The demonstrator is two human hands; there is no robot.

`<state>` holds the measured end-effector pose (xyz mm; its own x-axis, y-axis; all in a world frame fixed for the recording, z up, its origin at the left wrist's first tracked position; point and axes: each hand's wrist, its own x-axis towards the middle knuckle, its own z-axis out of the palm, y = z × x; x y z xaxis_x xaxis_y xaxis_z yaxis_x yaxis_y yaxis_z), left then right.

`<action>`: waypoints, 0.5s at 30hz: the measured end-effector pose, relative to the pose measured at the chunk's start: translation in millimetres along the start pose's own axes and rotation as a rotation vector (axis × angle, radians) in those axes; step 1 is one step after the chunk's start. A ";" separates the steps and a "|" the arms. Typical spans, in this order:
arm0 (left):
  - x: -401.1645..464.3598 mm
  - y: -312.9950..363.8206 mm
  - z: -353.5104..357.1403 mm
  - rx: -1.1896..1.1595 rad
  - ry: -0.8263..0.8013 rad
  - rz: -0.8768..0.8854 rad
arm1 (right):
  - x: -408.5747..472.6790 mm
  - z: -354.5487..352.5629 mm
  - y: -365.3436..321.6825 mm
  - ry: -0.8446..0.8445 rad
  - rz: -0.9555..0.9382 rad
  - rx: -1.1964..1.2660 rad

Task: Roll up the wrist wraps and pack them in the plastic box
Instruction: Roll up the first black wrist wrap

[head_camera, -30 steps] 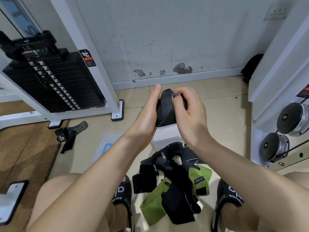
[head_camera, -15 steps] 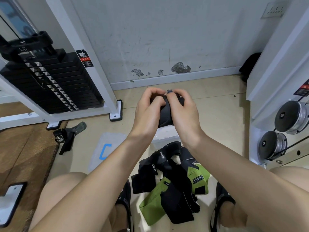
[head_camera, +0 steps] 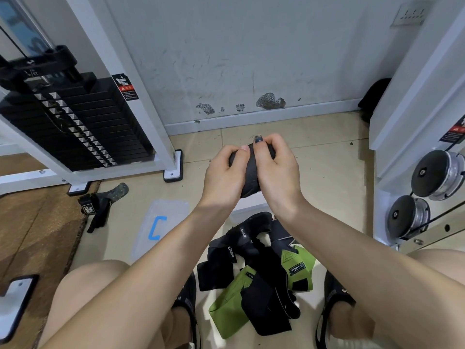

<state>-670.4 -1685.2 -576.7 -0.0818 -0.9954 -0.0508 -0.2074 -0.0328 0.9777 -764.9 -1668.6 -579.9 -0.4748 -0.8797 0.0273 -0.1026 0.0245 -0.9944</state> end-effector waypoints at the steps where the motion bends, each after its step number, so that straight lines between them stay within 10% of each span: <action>1: 0.2 1.6 -1.8 -0.047 -0.003 -0.041 | 3.1 -1.9 -2.8 -0.037 0.071 0.042; 5: 3.3 5.4 -10.9 -0.185 -0.001 -0.169 | 9.5 -15.0 -15.1 -0.235 0.384 0.347; 15: -3.0 -5.4 8.2 -0.205 -0.099 -0.200 | 6.4 -3.1 -0.9 -0.250 0.176 0.024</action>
<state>-677.0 -1681.3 -583.5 -0.1561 -0.9540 -0.2562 -0.0291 -0.2548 0.9666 -770.6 -1672.8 -578.5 -0.2536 -0.9526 -0.1682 -0.0156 0.1779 -0.9839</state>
